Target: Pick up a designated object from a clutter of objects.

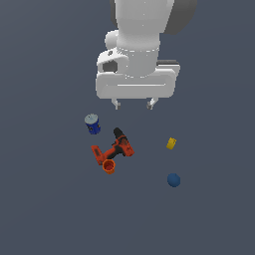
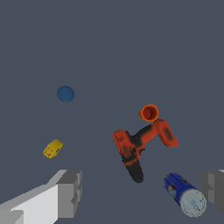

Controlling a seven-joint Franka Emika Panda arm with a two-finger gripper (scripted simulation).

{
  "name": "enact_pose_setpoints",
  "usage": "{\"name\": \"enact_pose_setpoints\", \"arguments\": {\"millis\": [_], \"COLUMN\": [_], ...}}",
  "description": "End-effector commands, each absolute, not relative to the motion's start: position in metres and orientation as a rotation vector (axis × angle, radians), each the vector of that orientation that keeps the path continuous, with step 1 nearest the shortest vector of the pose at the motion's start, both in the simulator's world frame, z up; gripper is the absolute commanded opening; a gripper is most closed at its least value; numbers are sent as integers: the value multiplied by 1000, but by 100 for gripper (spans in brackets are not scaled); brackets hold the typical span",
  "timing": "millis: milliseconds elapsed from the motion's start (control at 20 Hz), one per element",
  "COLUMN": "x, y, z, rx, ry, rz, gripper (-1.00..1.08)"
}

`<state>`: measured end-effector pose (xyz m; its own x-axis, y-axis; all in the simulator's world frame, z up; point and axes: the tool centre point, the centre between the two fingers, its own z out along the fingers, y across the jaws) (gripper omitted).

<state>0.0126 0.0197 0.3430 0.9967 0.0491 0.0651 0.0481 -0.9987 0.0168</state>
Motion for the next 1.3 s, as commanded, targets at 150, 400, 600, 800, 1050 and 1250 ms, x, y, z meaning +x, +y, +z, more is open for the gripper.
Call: {"name": "enact_pose_setpoints", "arguments": {"millis": [150,400,600,800,1050,1250], "x": [13,14,14,14,16,17], "y": [20,24,24,26,34,44], "z": [341,335,334,332,322,309], "rx": [3125,3128,3129,3129,3127,3126], "ry": [76,74,74,66,31,-14], "rz": [99,81,78,78,75,72], "gripper": [100,100,100,100,100,100]}}
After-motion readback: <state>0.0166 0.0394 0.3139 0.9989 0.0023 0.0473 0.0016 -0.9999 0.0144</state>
